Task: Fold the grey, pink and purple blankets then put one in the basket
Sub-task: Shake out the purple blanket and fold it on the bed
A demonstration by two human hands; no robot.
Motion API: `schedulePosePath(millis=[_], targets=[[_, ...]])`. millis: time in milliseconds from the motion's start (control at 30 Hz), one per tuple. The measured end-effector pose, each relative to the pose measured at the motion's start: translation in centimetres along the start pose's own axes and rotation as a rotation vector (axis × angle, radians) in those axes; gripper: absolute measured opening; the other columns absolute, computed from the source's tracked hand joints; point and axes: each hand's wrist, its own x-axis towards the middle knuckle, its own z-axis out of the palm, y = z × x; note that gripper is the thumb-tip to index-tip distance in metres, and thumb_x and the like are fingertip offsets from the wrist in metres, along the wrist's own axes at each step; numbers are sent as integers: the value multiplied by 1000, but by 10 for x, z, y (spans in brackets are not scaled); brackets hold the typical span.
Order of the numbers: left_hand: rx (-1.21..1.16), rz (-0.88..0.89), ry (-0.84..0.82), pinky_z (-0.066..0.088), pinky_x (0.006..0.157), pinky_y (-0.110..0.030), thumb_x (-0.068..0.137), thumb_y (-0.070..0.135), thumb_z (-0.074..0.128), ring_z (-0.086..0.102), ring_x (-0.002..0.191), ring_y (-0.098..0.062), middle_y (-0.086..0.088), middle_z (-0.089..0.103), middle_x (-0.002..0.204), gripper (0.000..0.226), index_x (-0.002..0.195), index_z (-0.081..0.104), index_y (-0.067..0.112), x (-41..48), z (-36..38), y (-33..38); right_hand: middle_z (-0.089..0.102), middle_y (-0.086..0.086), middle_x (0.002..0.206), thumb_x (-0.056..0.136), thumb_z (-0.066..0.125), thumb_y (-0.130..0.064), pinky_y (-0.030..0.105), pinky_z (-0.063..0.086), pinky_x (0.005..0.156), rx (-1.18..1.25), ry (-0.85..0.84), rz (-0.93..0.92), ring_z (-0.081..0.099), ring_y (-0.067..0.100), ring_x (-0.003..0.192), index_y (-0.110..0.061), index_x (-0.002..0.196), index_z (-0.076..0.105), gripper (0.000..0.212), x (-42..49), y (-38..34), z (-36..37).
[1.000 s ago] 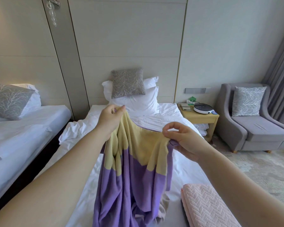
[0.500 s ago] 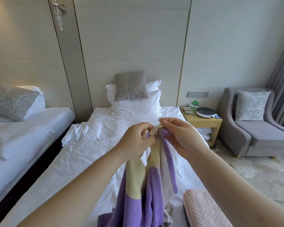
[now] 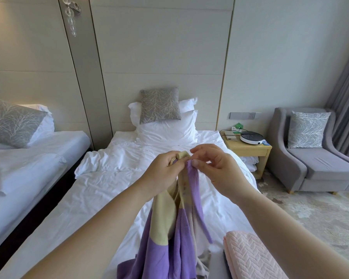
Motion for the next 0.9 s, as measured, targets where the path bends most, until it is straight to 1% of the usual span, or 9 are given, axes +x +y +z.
schedulePosePath(millis=[67, 133, 300, 433, 500, 600, 700, 800, 900], targets=[[-15, -20, -37, 39, 68, -19, 96, 27, 52, 46, 68, -6, 7, 50, 68, 26, 75, 66, 19, -1, 1, 2, 66, -3, 89, 89, 63, -8, 31, 50, 70, -62, 25, -32, 60, 18, 79, -27, 80, 66, 21, 1, -3, -1], [-68, -52, -67, 42, 76, -22, 96, 27, 46, 52, 76, -6, 6, 58, 76, 28, 81, 68, 20, -2, 3, 6, 63, -11, 77, 90, 62, -9, 18, 45, 62, -63, 31, -68, 56, 12, 69, -29, 80, 64, 22, 2, -6, 0], [-98, -60, 15, 28, 63, -28, 93, 27, 32, 28, 58, -8, 7, 28, 59, 36, 57, 29, 23, -8, 10, 16, 58, -15, 73, 89, 63, -8, 11, 39, 62, -76, 63, -90, 48, 2, 61, -26, 81, 64, 20, 6, -6, 7], [-160, -128, 59, 34, 77, -36, 81, 47, 36, 35, 77, -16, -3, 36, 79, 30, 77, 45, 19, -9, 6, 18, 57, -13, 93, 91, 61, -10, 8, 38, 68, -158, 64, -164, 50, 2, 68, -32, 92, 64, 22, 8, -10, 10], [-164, -125, 67, 33, 74, -35, 81, 50, 37, 34, 75, -15, -3, 34, 77, 31, 76, 44, 21, -9, 5, 20, 57, -4, 105, 94, 56, -7, 7, 37, 80, -287, 17, -251, 53, -2, 84, -19, 105, 67, 20, 9, -11, 11], [-129, -117, 68, 29, 65, -32, 81, 49, 37, 29, 62, -13, 3, 26, 63, 33, 61, 32, 24, -8, 5, 20, 57, 0, 98, 94, 53, -3, 18, 38, 87, -427, 17, -350, 54, 14, 93, -5, 103, 67, 17, 9, -7, 13], [-141, -147, 43, 28, 68, -37, 83, 49, 38, 26, 68, -20, -3, 23, 66, 35, 59, 31, 24, -7, 5, 20, 61, 1, 91, 90, 59, -2, 25, 37, 85, -513, 124, -373, 51, 23, 89, -5, 92, 66, 8, 9, -4, 16], [-84, -140, 38, 32, 70, -33, 94, 48, 37, 31, 68, -17, -5, 29, 71, 41, 67, 38, 18, -6, 4, 19, 63, 4, 89, 90, 59, -2, 27, 36, 88, -525, 131, -351, 50, 23, 92, -3, 88, 64, 6, 10, -1, 16], [26, -112, 59, 38, 75, -19, 92, 60, 32, 47, 75, -6, 5, 47, 79, 51, 89, 57, 15, -3, -1, 19, 61, -4, 88, 95, 52, -8, 13, 37, 81, -382, 76, -177, 53, 9, 88, -16, 88, 59, 13, 12, -1, 9]])
